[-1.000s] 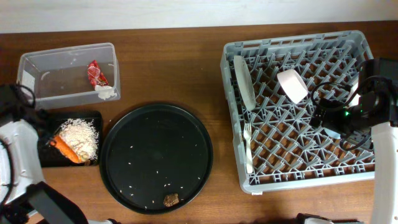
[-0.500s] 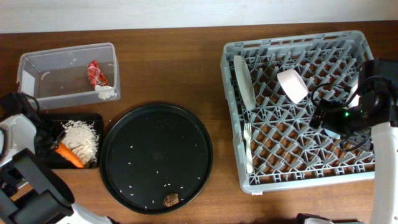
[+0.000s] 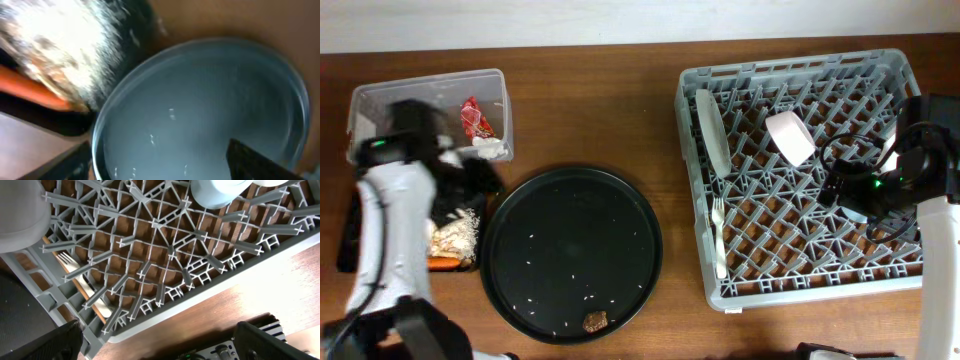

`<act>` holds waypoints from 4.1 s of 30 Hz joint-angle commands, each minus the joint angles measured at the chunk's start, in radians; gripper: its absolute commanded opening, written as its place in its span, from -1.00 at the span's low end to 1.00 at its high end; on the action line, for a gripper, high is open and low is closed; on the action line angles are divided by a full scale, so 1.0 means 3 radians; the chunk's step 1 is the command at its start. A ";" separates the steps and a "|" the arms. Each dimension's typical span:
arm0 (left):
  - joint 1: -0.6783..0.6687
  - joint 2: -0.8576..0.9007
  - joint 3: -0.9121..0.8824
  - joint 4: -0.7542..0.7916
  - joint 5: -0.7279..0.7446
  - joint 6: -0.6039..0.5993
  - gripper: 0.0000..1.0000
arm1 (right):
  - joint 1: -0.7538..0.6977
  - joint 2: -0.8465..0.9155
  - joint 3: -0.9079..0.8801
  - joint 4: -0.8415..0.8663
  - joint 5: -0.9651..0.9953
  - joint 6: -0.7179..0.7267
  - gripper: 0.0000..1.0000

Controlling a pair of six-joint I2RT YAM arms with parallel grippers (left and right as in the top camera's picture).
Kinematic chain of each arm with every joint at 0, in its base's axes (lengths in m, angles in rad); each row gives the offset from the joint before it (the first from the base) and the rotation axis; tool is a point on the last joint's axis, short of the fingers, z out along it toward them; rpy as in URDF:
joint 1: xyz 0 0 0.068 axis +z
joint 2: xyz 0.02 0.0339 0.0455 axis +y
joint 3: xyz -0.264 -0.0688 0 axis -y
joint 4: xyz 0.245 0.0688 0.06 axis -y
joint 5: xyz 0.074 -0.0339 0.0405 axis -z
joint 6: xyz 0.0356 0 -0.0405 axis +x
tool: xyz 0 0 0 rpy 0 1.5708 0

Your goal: Sort waste into correct bins and load items into the dishwasher rack

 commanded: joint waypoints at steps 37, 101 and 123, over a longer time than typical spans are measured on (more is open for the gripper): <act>-0.1223 -0.0095 -0.0537 0.0086 -0.0582 -0.0216 -0.74 | -0.0015 -0.0013 -0.0018 -0.0015 -0.0006 -0.0053 0.97; -0.1146 -0.4032 -0.1559 0.0491 -0.0125 0.0828 0.98 | 0.0704 -0.2963 -0.1788 0.1008 0.0060 -0.0459 0.97; -0.1146 -0.4031 -0.1559 0.0069 -0.0125 0.0828 0.98 | 0.0857 -0.4560 -0.4569 0.4701 -0.0003 -0.0459 0.97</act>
